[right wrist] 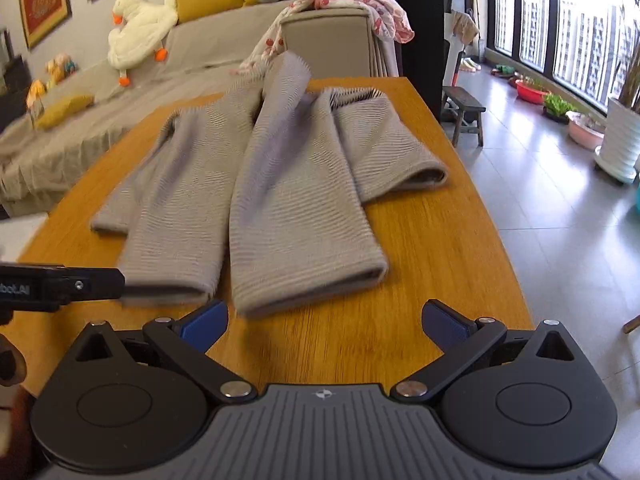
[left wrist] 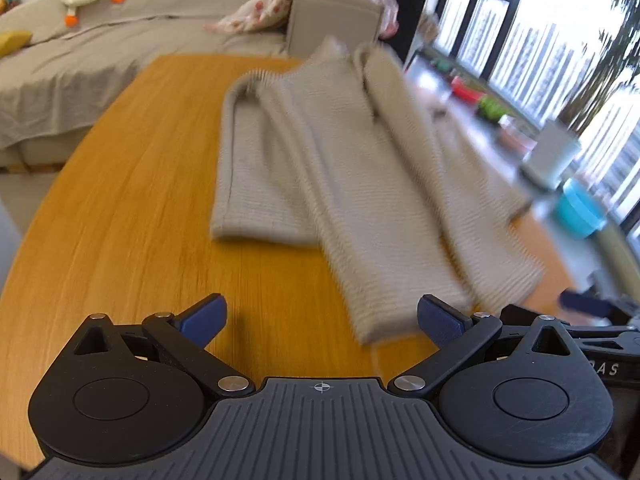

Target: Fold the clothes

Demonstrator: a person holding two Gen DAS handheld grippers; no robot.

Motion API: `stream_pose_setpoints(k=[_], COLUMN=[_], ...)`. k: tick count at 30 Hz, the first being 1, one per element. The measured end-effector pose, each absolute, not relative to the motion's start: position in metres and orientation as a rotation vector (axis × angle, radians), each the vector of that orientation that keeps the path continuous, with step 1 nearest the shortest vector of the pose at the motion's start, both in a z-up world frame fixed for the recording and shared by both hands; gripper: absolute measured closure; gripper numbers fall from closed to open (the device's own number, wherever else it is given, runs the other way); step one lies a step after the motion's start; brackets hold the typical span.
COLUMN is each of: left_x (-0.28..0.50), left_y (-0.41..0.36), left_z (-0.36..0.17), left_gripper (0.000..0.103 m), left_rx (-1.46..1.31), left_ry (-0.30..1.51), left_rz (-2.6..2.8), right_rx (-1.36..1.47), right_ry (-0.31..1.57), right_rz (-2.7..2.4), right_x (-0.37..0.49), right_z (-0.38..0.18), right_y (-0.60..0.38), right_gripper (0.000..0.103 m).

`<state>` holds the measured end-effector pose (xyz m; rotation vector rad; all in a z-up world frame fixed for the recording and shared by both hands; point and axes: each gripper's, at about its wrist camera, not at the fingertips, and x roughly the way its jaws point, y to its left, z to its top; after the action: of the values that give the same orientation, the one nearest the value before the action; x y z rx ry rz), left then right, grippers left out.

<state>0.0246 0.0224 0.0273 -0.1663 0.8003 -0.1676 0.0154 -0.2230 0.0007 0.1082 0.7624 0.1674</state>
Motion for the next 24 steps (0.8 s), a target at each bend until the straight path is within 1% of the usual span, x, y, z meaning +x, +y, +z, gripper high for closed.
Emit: stream_pose_setpoints(k=[4,6,11,15,20,22,24], left_x=[0.063,0.088,0.157,0.201,0.215,0.207,0.198], left_y=[0.032,0.036,0.041,0.045,0.056,0.058,0.059], left_z=[0.039,0.039,0.02,0.001,-0.015,-0.018,-0.019], left_gripper=[0.0,0.0,0.0,0.0,0.0,0.0,0.0], left_rx=[-0.216,-0.248,-0.288,-0.291,-0.317,-0.329,-0.334], left_ry=[0.719,0.702,0.749,0.767,0.711,0.694,0.682], left_rz=[-0.294,-0.355,-0.377,-0.394,-0.455,-0.466,-0.466], right_rx=[0.276,0.325,0.276,0.255,0.385,0.433,0.448], right_ry=[0.662,0.65,0.659,0.629,0.644,0.614,0.629], right_rz=[0.223,0.268,0.324,0.379,0.441,0.467,0.504], right_x=[0.048,0.073,0.132,0.176,0.23,0.231,0.224], right_z=[0.023,0.025,0.022,0.022,-0.01,-0.021,-0.024], right_y=[-0.241,-0.241,-0.221,-0.207,-0.207,-0.211,-0.213], right_gripper=[0.0,0.0,0.0,0.0,0.0,0.0,0.0])
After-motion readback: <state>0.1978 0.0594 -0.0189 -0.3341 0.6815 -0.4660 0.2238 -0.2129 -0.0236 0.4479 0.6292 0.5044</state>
